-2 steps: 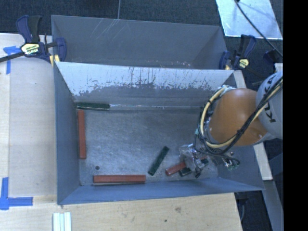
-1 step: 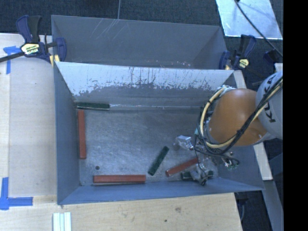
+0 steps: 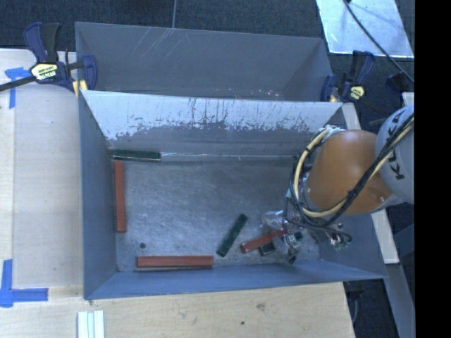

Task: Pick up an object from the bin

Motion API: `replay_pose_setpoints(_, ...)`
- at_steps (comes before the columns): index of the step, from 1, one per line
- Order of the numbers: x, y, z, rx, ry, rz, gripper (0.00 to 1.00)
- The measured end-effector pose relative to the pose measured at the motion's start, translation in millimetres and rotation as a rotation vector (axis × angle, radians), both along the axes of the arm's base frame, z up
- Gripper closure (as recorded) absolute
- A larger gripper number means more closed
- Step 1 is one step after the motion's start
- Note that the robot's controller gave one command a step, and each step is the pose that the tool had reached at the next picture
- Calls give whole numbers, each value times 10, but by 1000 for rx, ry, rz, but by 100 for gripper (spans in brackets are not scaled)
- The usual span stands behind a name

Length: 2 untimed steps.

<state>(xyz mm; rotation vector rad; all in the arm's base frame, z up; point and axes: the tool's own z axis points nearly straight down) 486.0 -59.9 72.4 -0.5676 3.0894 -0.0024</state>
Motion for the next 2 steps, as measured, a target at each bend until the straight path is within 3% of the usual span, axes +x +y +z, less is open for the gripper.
replay_pose_setpoints(1,20,8,-11,1,-10,0,0)
replay_pose_setpoints(2,5,2,2,0,-2,1,100)
